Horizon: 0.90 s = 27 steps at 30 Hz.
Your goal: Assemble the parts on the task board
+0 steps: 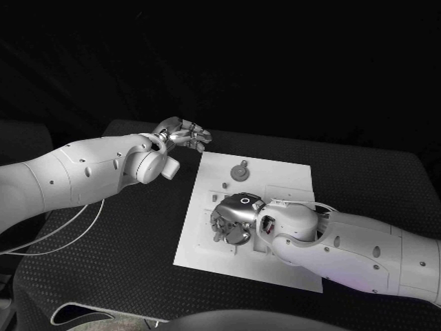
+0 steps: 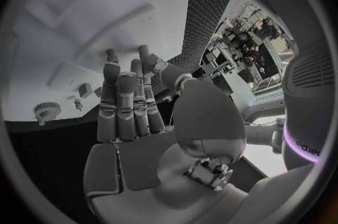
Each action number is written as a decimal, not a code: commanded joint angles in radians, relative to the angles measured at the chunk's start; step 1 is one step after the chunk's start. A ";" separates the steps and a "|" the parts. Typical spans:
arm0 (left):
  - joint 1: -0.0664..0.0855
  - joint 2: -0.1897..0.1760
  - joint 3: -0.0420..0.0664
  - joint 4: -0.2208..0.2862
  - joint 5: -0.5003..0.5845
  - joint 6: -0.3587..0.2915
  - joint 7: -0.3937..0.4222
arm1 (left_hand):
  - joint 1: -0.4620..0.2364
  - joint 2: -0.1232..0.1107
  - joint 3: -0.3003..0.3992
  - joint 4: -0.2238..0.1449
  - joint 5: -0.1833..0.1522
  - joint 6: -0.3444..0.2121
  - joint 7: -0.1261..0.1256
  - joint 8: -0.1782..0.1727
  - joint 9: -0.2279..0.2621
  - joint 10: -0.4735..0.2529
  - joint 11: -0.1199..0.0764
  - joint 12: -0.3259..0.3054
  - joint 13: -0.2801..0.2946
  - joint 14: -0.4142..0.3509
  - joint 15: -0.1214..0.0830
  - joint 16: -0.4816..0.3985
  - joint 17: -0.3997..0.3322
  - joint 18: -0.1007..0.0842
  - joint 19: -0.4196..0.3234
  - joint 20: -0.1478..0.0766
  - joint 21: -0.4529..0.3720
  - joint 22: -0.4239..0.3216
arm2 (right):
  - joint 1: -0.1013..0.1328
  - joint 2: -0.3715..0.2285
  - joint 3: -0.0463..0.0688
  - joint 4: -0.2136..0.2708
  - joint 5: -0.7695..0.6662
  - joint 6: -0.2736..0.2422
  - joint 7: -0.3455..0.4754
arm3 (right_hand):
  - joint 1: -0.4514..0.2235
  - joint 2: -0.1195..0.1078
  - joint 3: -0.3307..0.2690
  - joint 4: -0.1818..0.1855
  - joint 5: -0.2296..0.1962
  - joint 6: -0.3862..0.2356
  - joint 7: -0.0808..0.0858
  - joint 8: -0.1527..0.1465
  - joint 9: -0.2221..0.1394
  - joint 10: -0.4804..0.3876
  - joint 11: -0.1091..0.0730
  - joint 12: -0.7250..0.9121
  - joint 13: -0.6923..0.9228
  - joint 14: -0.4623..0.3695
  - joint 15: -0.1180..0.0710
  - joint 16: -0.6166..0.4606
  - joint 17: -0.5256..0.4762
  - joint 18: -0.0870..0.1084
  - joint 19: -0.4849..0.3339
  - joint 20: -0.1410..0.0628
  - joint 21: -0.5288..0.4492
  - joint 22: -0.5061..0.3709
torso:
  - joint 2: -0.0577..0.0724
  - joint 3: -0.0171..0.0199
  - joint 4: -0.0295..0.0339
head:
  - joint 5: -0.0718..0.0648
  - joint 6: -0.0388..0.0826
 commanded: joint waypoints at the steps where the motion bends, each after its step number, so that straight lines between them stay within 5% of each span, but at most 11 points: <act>1: 0.002 0.001 0.001 0.002 0.004 0.014 0.010 | -0.008 0.002 0.001 0.006 0.003 -0.006 -0.001 0.003 -0.001 -0.006 -0.002 -0.007 -0.001 0.008 0.000 -0.006 0.002 0.018 0.008 -0.001 -0.006 0.001 | -0.001 0.001 0.000 -0.003 -0.032 0.004 -0.005 | 0.004 0.005 0.004 0.000 0.004 0.006 0.000 0.004 0.016 0.004 0.001 0.003 -0.001 0.000 -0.009 0.007 -0.001 0.015 0.004 -0.005 0.004 0.021 | 0.000 -0.0003 0.0006 | -0.001 -0.001; 9: 0.002 0.000 0.001 0.003 0.004 0.014 0.010 | -0.008 0.002 0.000 0.006 0.003 -0.007 -0.001 0.003 -0.001 -0.006 -0.001 -0.007 -0.001 0.008 0.000 -0.007 0.003 0.018 0.008 -0.001 -0.007 0.001 | -0.001 0.004 -0.003 -0.006 -0.039 0.011 0.002 | 0.004 0.004 0.004 0.000 0.004 0.007 -0.001 0.004 0.017 0.004 0.000 0.003 0.000 0.000 -0.010 0.007 -0.001 0.015 0.004 -0.005 0.005 0.021 | 0.000 -0.0009 0.0004 | -0.002 -0.001; 21: 0.003 0.000 0.001 0.005 0.004 0.014 0.009 | -0.008 0.001 0.000 0.006 0.003 -0.007 -0.001 0.004 -0.001 -0.006 -0.001 -0.007 -0.001 0.008 0.000 -0.007 0.003 0.018 0.008 -0.001 -0.007 0.001 | -0.001 0.025 -0.034 -0.008 -0.030 0.048 0.014 | 0.002 0.002 0.004 0.000 0.004 0.006 0.000 0.004 0.018 0.004 0.001 0.003 0.001 -0.001 -0.010 0.007 -0.001 0.015 0.003 -0.005 0.005 0.021 | 0.000 -0.0015 0.0020 | -0.007 -0.003; 27: 0.003 0.001 0.001 0.005 0.004 0.014 0.010 | -0.008 0.001 0.000 0.007 0.003 -0.007 -0.001 0.004 -0.001 -0.006 -0.002 -0.007 -0.001 0.008 0.000 -0.008 0.004 0.018 0.008 -0.001 -0.007 0.001 | -0.001 0.029 -0.039 -0.005 -0.022 0.051 0.020 | -0.001 -0.001 0.003 0.000 0.004 0.005 0.000 0.004 0.019 0.003 0.001 0.002 0.002 -0.002 -0.009 0.008 -0.001 0.015 0.002 -0.005 0.005 0.021 | 0.000 -0.0010 0.0018 | -0.007 -0.005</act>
